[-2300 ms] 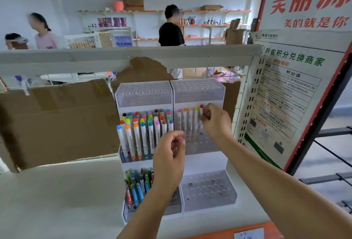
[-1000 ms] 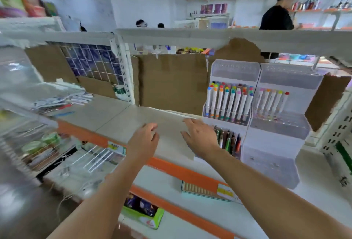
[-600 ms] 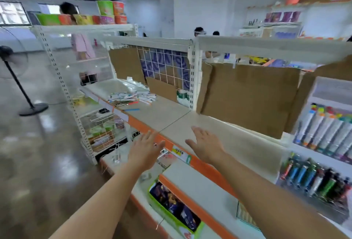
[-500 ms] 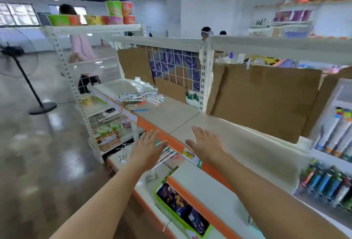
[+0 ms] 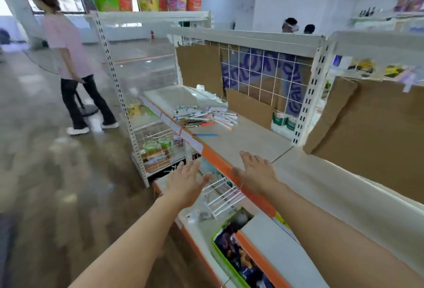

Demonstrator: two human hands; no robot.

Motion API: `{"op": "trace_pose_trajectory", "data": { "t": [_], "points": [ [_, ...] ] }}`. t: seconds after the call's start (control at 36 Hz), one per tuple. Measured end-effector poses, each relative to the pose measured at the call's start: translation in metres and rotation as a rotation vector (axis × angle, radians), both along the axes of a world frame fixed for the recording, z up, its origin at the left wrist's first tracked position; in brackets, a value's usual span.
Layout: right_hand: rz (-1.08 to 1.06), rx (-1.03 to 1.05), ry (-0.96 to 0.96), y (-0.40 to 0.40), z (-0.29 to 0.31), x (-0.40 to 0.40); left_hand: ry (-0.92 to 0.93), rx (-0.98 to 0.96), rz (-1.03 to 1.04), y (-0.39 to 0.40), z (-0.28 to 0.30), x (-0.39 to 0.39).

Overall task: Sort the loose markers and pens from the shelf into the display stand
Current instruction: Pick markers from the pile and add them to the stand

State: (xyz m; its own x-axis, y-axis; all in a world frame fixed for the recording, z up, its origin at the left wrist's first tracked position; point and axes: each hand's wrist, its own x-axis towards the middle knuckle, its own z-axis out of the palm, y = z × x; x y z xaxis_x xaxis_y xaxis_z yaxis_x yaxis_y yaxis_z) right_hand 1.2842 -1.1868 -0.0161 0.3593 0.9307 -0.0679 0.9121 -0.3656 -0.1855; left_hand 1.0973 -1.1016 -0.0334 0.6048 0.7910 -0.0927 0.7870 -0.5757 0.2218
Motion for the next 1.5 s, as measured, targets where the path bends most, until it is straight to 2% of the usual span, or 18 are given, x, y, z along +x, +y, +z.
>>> {"op": "trace_pose_trajectory", "data": {
  "t": [0.5, 0.97, 1.14, 1.36, 1.5],
  "points": [
    [0.006, -0.049, 0.022, 0.166, -0.012, 0.094, 0.036, -0.052, 0.024, 0.154, -0.007, 0.085],
    [-0.217, -0.027, -0.181, 0.298, -0.043, 0.122, -0.027, -0.075, -0.156, 0.302, -0.034, 0.134],
    [-0.241, -0.008, -0.19, 0.325, -0.053, 0.12, -0.097, 0.037, -0.218, 0.325, -0.046, 0.147],
    [-0.265, -0.049, -0.214, 0.337, -0.061, 0.12, -0.209, 0.034, -0.267, 0.334, -0.051, 0.161],
    [-0.296, -0.036, -0.163, 0.337, -0.06, 0.121, -0.232, 0.032, -0.266, 0.331, -0.05, 0.168]
  ]
}}
